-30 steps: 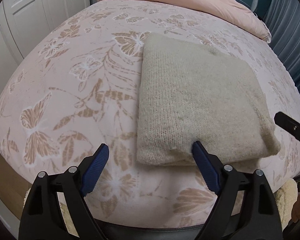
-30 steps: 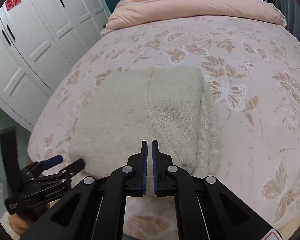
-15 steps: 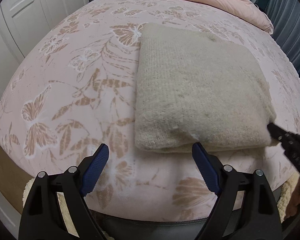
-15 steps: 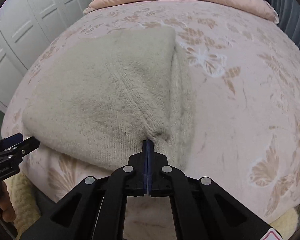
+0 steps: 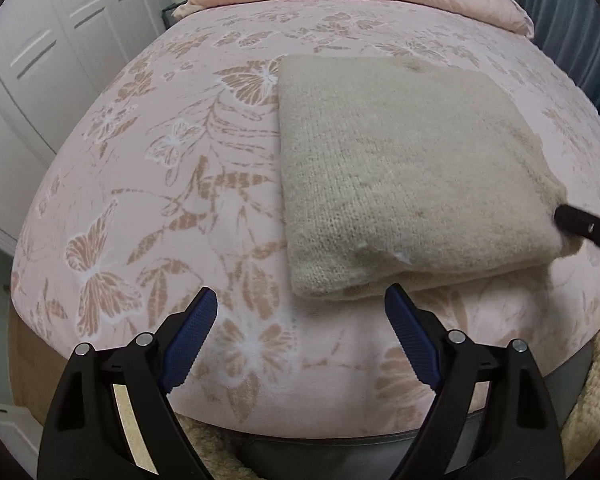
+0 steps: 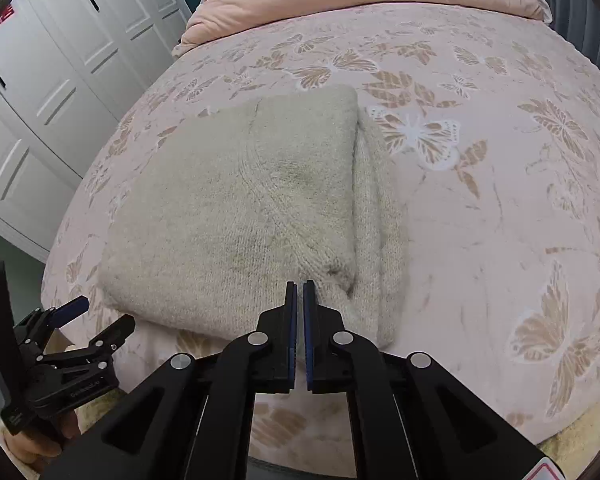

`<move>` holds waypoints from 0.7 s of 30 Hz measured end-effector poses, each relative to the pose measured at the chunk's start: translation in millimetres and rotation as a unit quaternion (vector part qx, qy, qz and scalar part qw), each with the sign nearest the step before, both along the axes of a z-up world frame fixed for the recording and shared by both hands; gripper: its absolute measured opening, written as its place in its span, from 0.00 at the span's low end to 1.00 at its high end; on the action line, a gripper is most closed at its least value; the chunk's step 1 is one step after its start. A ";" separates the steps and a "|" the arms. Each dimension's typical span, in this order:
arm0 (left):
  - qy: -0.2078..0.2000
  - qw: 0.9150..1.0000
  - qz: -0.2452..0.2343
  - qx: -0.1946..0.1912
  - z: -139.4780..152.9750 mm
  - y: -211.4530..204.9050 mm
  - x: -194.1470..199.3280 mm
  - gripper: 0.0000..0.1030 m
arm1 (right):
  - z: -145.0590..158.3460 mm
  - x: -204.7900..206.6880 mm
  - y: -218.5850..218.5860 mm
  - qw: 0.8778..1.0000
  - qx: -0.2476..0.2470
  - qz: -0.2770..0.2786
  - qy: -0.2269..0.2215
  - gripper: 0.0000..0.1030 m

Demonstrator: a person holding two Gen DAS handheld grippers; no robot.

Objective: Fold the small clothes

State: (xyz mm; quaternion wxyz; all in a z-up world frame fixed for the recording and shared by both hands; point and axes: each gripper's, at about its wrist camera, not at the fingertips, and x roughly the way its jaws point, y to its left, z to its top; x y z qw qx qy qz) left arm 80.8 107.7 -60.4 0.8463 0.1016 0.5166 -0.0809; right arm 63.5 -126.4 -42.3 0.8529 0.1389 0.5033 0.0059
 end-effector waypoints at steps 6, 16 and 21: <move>0.029 0.997 0.068 -0.021 -18.9 26.4 29.8 0.78 | -27.7 5.7 -10.1 0.999 -0.043 -0.002 0.011 0.00; 0.010 0.998 0.068 -0.007 -1.7 21.0 7.3 0.78 | 0.8 -18.4 -2.0 0.999 -0.034 -0.011 -0.021 0.06; -0.024 0.999 0.036 -0.021 35.1 -3.7 -22.0 0.86 | 23.3 -52.6 2.8 0.999 -0.023 -0.028 -0.040 0.21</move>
